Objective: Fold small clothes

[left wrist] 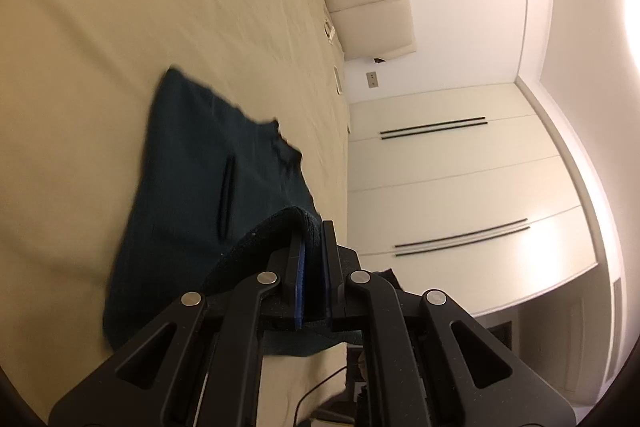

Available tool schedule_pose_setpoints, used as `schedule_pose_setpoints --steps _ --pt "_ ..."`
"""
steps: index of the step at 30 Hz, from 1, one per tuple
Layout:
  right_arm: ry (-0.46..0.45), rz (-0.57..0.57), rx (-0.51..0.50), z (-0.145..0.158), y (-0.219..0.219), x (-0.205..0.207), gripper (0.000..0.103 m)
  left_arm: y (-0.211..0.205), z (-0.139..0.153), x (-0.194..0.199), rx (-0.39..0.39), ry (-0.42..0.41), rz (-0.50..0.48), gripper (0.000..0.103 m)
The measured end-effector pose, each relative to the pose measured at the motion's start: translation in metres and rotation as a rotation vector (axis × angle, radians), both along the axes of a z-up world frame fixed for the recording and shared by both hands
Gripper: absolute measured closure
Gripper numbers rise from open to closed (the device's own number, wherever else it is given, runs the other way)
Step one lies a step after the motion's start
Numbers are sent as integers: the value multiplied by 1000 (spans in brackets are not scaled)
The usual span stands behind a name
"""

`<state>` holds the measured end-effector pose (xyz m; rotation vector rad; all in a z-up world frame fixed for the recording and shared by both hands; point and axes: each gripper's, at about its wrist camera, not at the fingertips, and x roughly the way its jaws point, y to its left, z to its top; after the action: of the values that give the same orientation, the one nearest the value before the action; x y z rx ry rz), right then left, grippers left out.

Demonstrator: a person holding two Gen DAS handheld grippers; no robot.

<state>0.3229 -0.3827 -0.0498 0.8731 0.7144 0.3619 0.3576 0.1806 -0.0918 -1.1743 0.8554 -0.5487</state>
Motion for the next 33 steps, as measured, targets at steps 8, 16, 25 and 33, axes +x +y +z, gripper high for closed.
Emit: schedule_pose_setpoints --steps 8,16,25,33 --pt "185 -118 -110 -51 -8 116 90 -3 -53 130 90 137 30 97" --pt "175 -177 27 -96 -28 119 45 48 -97 142 -23 227 147 34" --pt "77 -188 -80 -42 -21 90 19 43 -46 120 136 114 110 22" --pt "99 -132 -342 -31 -8 31 19 -21 -61 81 384 135 -20 22"
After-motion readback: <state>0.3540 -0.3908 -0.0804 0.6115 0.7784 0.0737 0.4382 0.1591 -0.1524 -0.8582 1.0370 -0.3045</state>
